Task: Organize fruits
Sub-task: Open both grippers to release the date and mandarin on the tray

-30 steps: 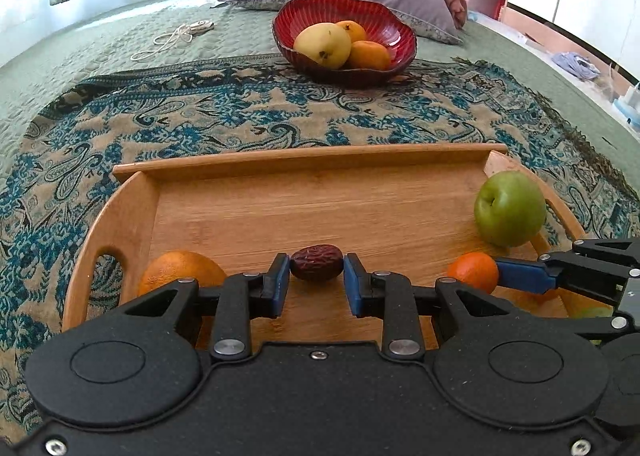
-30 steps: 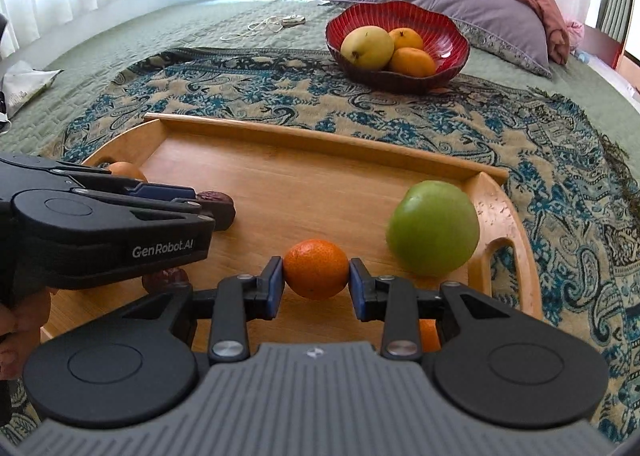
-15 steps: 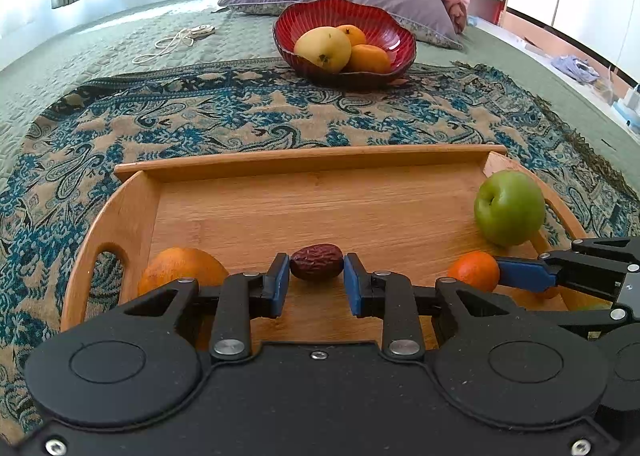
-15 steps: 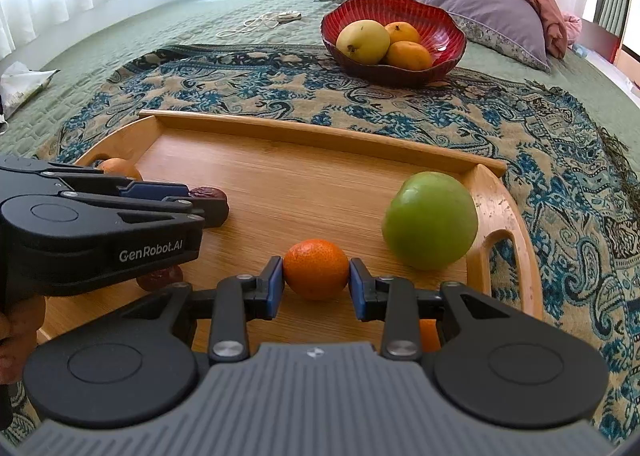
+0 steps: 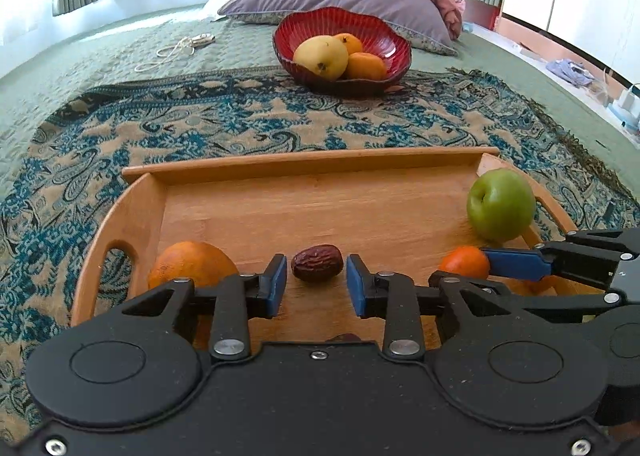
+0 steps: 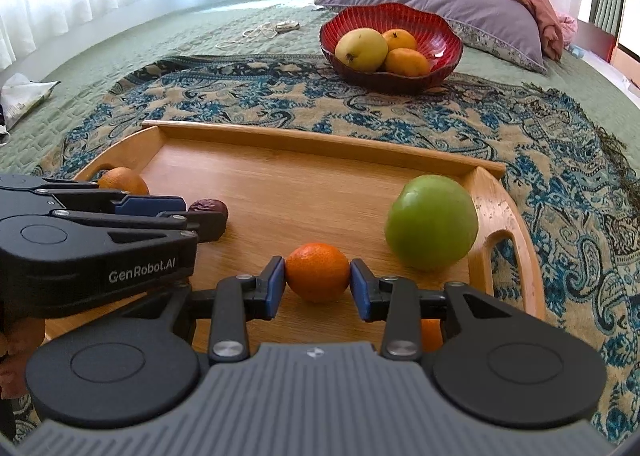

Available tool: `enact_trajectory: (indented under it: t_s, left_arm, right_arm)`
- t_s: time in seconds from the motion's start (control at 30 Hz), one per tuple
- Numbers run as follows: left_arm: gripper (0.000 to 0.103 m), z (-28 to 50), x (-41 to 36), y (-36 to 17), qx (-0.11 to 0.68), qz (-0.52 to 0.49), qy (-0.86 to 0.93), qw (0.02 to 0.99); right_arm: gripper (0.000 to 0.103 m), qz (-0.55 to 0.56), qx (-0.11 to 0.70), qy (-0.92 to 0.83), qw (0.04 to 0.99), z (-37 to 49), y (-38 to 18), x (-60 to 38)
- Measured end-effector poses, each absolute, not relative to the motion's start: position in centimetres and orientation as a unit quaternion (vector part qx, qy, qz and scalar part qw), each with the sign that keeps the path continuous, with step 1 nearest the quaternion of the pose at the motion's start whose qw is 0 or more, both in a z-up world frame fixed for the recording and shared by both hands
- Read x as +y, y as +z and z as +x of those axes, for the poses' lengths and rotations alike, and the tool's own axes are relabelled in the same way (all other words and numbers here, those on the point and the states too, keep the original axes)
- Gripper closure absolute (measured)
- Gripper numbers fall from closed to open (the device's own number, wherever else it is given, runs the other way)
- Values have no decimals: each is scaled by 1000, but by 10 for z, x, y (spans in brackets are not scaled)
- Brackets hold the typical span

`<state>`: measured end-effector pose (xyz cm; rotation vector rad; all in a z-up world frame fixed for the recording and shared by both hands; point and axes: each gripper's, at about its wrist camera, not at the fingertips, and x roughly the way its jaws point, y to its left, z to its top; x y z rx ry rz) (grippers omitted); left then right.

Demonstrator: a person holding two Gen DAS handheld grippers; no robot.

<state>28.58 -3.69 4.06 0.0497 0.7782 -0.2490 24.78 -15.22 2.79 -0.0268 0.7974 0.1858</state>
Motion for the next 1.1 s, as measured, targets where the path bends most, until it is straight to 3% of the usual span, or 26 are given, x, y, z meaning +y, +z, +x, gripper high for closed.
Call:
enact_trajectory:
  t_s: [0.23, 0.3, 0.47, 0.67, 0.97, 1.1]
  left_arm:
    - [64, 278, -32, 50, 372, 19, -121, 920]
    - [60, 274, -30, 54, 367, 18, -121, 922]
    - [42, 252, -24, 68, 342, 11, -116, 932]
    - [30, 208, -12, 79, 304, 1, -114, 946]
    - [18, 132, 13, 65, 283, -7, -86, 955]
    - [18, 107, 20, 48, 291, -3, -70, 954]
  right_arm:
    - [51, -20, 379, 89, 921, 243, 33, -150]
    - [46, -23, 375, 89, 923, 240, 36, -149]
    - [41, -29, 357, 86, 930, 226, 47, -148]
    - [32, -53, 310, 68, 947, 191, 54, -145]
    - [16, -59, 240, 37, 968, 118, 52, -145]
    - [13, -56, 224, 23, 973, 84, 41, -144]
